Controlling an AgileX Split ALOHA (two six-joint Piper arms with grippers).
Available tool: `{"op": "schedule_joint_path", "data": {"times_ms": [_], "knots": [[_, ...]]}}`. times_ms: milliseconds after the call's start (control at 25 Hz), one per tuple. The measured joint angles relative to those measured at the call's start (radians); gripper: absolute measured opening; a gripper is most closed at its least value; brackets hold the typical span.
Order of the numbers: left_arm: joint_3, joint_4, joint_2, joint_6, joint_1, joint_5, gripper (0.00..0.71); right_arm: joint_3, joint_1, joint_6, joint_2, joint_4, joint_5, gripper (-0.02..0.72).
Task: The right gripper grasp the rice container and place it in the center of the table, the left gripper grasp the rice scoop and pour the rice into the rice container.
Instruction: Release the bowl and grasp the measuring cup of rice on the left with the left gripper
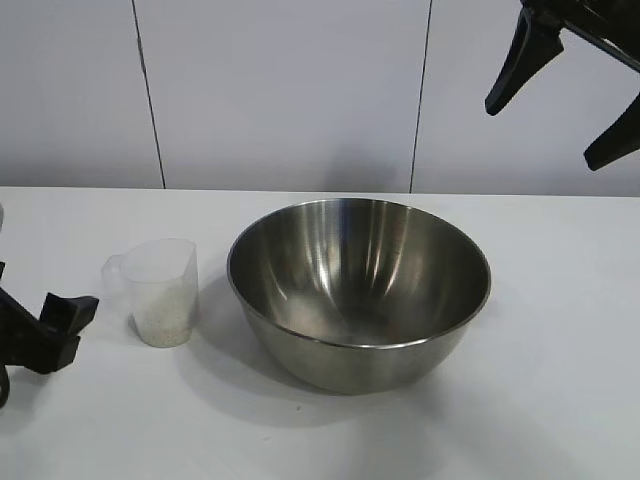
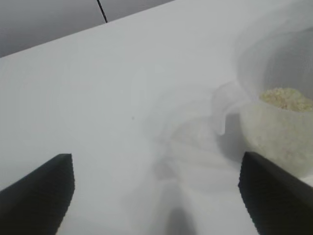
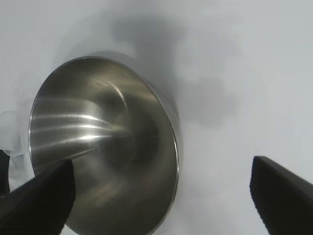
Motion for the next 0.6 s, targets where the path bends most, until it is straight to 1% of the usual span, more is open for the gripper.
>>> {"op": "schedule_joint_path", "data": {"times_ms": [360,600], "knots": [[-0.067,0.003,0.088,-0.015,0.000,-0.004,0.654,0.000,0.000,-0.001,0.000,-0.004,-0.002,0.673],[-0.100,0.003,0.097,-0.017,0.000,-0.004,0.654,0.000,0.000,-0.001,0.000,-0.004,-0.001,0.673]]}}
